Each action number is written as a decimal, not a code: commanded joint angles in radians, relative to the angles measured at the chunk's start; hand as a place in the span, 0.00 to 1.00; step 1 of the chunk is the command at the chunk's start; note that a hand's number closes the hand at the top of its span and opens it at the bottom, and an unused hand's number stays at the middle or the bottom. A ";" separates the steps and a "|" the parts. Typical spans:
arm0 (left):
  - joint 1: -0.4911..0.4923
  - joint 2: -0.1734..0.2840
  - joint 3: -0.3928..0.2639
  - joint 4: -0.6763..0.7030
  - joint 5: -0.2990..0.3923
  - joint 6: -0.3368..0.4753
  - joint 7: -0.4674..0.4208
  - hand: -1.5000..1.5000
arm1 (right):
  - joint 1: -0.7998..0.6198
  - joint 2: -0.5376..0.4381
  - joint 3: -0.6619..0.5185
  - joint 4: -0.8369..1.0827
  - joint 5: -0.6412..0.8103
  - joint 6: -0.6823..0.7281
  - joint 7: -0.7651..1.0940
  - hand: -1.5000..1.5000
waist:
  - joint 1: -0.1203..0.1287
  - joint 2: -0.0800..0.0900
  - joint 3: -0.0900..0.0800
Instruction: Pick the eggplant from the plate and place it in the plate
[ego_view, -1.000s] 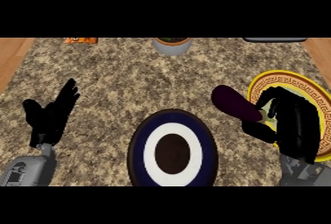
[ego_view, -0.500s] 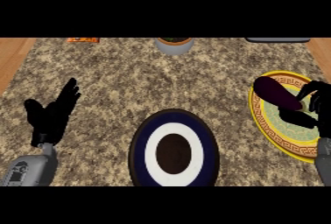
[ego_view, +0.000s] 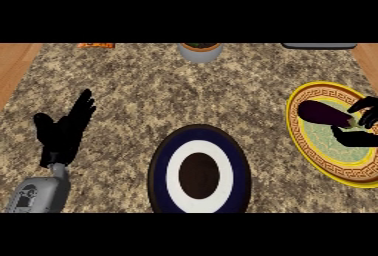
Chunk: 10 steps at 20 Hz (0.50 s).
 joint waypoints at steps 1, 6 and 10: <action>0.053 0.010 0.011 -0.022 0.006 -0.025 -0.026 0.50 | 0.026 -0.044 -0.044 0.111 -0.091 0.119 -0.171 0.00 | -0.001 -0.002 0.000; 0.018 -0.002 0.028 0.035 -0.005 -0.038 -0.059 0.50 | -0.051 0.013 -0.086 0.227 -0.057 -0.015 -0.375 0.00 | -0.002 0.000 0.000; -0.006 0.040 0.063 -0.009 0.022 -0.038 0.029 0.50 | -0.043 0.015 -0.147 0.036 -0.207 0.049 -0.473 0.00 | -0.018 -0.008 -0.001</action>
